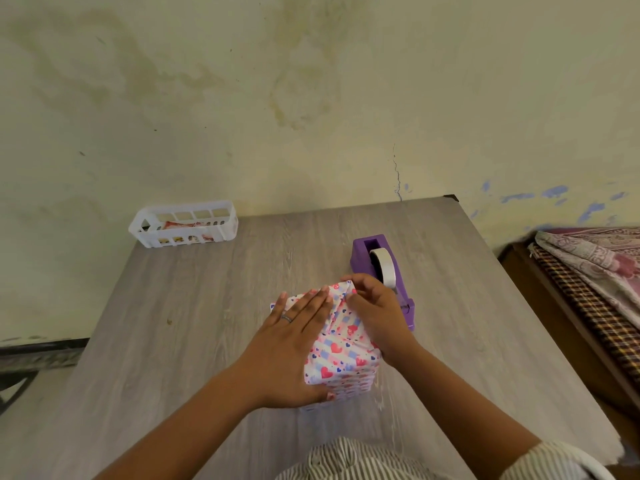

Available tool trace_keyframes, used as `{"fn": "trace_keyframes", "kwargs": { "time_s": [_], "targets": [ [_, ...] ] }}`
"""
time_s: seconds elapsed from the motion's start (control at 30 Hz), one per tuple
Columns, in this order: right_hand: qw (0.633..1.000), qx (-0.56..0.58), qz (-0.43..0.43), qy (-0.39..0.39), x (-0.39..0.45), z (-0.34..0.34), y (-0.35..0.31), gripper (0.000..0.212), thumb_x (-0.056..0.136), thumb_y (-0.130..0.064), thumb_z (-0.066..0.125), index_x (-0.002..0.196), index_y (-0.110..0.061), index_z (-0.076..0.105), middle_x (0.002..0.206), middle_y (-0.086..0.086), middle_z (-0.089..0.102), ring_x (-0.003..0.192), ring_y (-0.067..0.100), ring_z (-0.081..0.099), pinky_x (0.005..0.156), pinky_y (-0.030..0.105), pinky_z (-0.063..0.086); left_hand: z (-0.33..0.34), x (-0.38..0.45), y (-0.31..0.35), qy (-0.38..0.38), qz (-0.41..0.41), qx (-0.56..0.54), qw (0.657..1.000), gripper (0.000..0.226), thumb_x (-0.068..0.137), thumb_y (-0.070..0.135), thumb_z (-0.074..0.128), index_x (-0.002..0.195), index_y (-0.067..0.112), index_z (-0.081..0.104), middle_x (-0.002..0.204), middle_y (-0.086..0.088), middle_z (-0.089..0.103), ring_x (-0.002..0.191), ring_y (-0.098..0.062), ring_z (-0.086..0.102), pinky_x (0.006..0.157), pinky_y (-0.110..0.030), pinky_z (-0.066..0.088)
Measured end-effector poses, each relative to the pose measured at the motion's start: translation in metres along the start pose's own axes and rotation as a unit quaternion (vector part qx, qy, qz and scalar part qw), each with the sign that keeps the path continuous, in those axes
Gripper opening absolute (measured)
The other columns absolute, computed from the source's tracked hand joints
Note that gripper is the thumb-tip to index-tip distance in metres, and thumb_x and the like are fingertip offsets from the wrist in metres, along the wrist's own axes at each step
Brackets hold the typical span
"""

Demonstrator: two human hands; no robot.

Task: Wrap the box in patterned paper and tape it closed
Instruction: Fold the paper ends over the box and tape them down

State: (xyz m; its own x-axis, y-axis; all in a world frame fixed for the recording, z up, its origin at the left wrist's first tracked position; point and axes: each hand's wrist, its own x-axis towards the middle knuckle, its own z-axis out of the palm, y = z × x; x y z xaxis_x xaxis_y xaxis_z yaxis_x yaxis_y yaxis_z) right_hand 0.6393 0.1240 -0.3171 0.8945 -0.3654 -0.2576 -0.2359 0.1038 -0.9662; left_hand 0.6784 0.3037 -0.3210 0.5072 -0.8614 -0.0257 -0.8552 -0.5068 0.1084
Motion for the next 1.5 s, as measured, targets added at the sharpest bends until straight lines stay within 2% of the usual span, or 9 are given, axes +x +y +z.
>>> {"fn": "trace_keyframes", "kwargs": {
  "time_s": [0.1, 0.3, 0.57, 0.7, 0.8, 1.07, 1.17, 1.33, 1.5],
  "targets": [
    [1.000, 0.002, -0.027, 0.015, 0.000, 0.002, 0.007, 0.016, 0.095, -0.014, 0.053, 0.100, -0.027, 0.060, 0.100, -0.004, 0.068, 0.089, 0.015, 0.067, 0.071, 0.020, 0.054, 0.001, -0.002, 0.002, -0.011, -0.007, -0.012, 1.000, 0.108, 0.067, 0.089, 0.018, 0.143, 0.027, -0.027, 0.155, 0.004, -0.021, 0.142, -0.011, -0.021, 0.113, -0.040, -0.014],
    [0.991, -0.094, -0.065, 0.064, 0.009, 0.005, 0.007, 0.010, 0.093, -0.017, 0.055, 0.097, -0.024, 0.062, 0.090, -0.012, 0.066, 0.084, 0.008, 0.065, 0.071, 0.015, 0.050, 0.004, -0.004, 0.003, 0.013, -0.014, 0.002, 1.000, 0.108, 0.073, 0.086, 0.025, 0.151, 0.014, 0.004, 0.158, -0.004, 0.008, 0.144, -0.015, 0.001, 0.111, -0.040, 0.004],
    [0.988, -0.101, -0.092, 0.067, 0.010, -0.003, 0.013, 0.011, 0.092, -0.019, 0.058, 0.094, -0.028, 0.065, 0.099, -0.009, 0.067, 0.088, 0.008, 0.065, 0.080, 0.021, 0.054, 0.004, -0.004, 0.004, 0.014, -0.014, 0.008, 1.000, 0.109, 0.072, 0.086, 0.027, 0.151, 0.015, 0.002, 0.158, -0.003, 0.007, 0.143, -0.016, 0.003, 0.110, -0.041, 0.004],
    [0.958, -0.218, -0.184, 0.004, 0.012, -0.019, 0.003, 0.011, 0.089, -0.014, 0.062, 0.095, -0.023, 0.064, 0.098, -0.019, 0.057, 0.084, -0.005, 0.060, 0.067, 0.003, 0.046, 0.005, -0.005, 0.003, 0.016, 0.003, 0.003, 1.000, 0.113, 0.069, 0.082, 0.040, 0.151, 0.017, -0.003, 0.159, -0.002, 0.002, 0.144, -0.015, -0.002, 0.112, -0.041, 0.001],
    [0.921, -0.300, -0.247, -0.011, 0.018, -0.031, 0.002, 0.009, 0.086, -0.015, 0.067, 0.094, -0.013, 0.068, 0.092, -0.016, 0.062, 0.083, -0.005, 0.060, 0.071, 0.005, 0.047, 0.003, -0.003, 0.003, 0.008, 0.013, -0.002, 1.000, 0.113, 0.069, 0.080, 0.044, 0.151, 0.019, -0.004, 0.159, 0.000, 0.000, 0.144, -0.013, -0.005, 0.113, -0.040, -0.003],
    [0.986, -0.132, -0.067, 0.074, 0.030, -0.017, 0.001, 0.023, 0.088, -0.022, 0.065, 0.079, -0.001, 0.064, 0.078, 0.011, 0.069, 0.075, 0.021, 0.067, 0.074, 0.036, 0.056, 0.000, -0.003, 0.002, 0.007, 0.016, -0.018, 1.000, 0.111, 0.071, 0.079, 0.043, 0.147, 0.026, -0.019, 0.158, 0.004, -0.014, 0.142, -0.008, -0.018, 0.113, -0.039, -0.010],
    [0.978, -0.194, -0.014, 0.081, 0.032, -0.009, -0.005, 0.022, 0.086, -0.025, 0.067, 0.083, -0.003, 0.065, 0.078, 0.008, 0.067, 0.071, 0.016, 0.063, 0.070, 0.029, 0.053, -0.002, -0.001, 0.003, -0.010, 0.014, -0.020, 1.000, 0.109, 0.071, 0.079, 0.040, 0.143, 0.029, -0.025, 0.155, 0.006, -0.021, 0.140, -0.006, -0.024, 0.113, -0.037, -0.015],
    [0.980, -0.174, 0.037, 0.084, 0.034, -0.008, -0.016, 0.018, 0.089, -0.017, 0.064, 0.077, -0.003, 0.066, 0.082, 0.014, 0.068, 0.076, 0.023, 0.066, 0.074, 0.035, 0.058, 0.000, -0.003, 0.003, 0.016, 0.008, -0.009, 1.000, 0.104, 0.075, 0.084, 0.025, 0.151, 0.016, 0.005, 0.158, -0.003, 0.011, 0.143, -0.015, 0.005, 0.110, -0.040, 0.007],
    [0.989, -0.101, 0.102, 0.039, 0.029, -0.017, -0.031, 0.023, 0.091, -0.023, 0.060, 0.086, -0.002, 0.065, 0.084, 0.012, 0.069, 0.073, 0.020, 0.066, 0.058, 0.024, 0.053, 0.000, -0.003, 0.002, 0.009, 0.010, -0.018, 1.000, 0.104, 0.073, 0.085, 0.016, 0.151, 0.018, -0.003, 0.159, -0.002, 0.005, 0.144, -0.015, -0.001, 0.111, -0.040, 0.003]
  ]
}}
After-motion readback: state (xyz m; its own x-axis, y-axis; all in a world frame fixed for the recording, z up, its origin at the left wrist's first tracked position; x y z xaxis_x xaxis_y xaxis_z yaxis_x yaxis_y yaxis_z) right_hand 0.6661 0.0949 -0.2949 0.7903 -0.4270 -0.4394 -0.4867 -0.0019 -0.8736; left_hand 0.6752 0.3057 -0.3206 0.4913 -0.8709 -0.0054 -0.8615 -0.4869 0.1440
